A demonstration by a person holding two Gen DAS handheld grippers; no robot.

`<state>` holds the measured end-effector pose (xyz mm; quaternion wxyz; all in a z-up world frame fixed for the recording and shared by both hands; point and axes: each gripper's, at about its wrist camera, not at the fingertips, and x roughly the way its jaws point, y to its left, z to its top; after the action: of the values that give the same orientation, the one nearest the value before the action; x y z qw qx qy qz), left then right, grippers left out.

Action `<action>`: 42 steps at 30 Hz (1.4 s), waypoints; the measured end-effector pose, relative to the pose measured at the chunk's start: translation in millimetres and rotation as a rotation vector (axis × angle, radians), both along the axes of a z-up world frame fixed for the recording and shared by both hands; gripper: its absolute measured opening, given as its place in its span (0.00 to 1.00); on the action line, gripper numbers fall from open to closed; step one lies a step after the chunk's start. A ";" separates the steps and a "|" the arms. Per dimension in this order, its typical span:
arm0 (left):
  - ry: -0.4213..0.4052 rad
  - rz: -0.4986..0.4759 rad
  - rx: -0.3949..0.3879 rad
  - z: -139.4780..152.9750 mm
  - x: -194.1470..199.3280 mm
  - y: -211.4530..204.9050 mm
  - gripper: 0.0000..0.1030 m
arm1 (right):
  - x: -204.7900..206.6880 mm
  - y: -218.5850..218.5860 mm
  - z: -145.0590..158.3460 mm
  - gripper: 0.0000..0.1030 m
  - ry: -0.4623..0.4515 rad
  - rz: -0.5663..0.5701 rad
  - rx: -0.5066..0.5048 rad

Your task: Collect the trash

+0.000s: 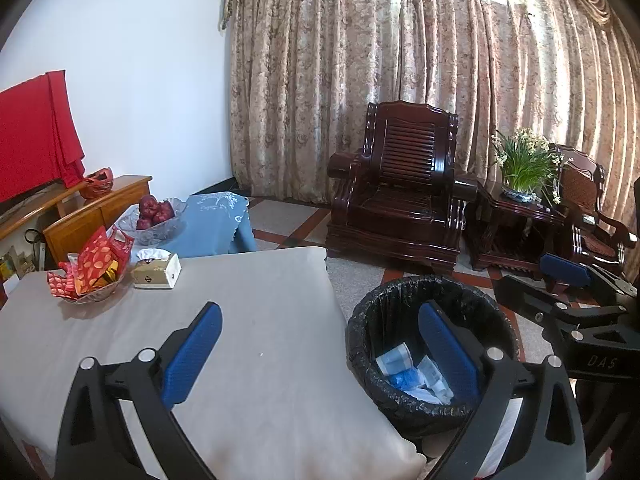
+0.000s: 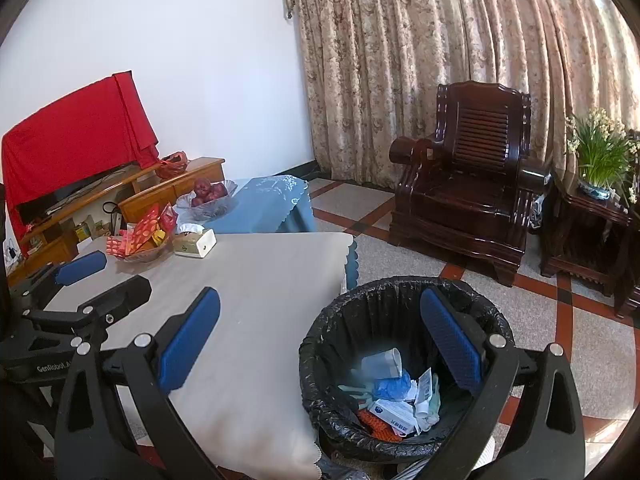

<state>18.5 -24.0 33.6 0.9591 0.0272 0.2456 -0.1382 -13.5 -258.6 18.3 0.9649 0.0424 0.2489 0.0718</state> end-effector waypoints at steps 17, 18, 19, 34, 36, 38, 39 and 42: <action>0.002 0.003 0.000 2.2 -5.2 1.9 0.94 | -0.6 2.1 1.0 0.95 -0.001 0.001 -0.001; 0.002 0.003 0.000 2.1 -5.2 1.7 0.94 | -0.7 2.1 1.0 0.95 -0.001 0.001 -0.001; 0.002 0.003 0.001 2.1 -5.3 1.7 0.94 | -0.7 2.1 1.1 0.95 -0.002 0.001 -0.002; 0.000 0.003 0.002 2.5 -5.8 1.0 0.94 | -1.2 5.2 1.7 0.95 0.002 0.003 0.004; 0.001 0.003 0.001 2.3 -5.7 0.8 0.94 | -1.2 5.2 1.8 0.95 0.002 0.003 0.005; 0.002 0.003 0.002 2.4 -6.1 0.9 0.94 | -1.0 5.3 1.6 0.95 0.002 0.003 0.005; 0.003 0.003 0.002 2.2 -5.9 0.4 0.94 | -1.0 5.1 1.5 0.95 0.003 0.004 0.004; 0.004 0.003 0.003 2.8 -6.1 1.3 0.94 | -0.7 5.9 2.0 0.95 0.006 0.006 0.006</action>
<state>12.4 -22.7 36.4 0.9588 0.0281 0.2476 -0.1363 -14.1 -252.8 20.3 0.9639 0.0445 0.2515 0.0755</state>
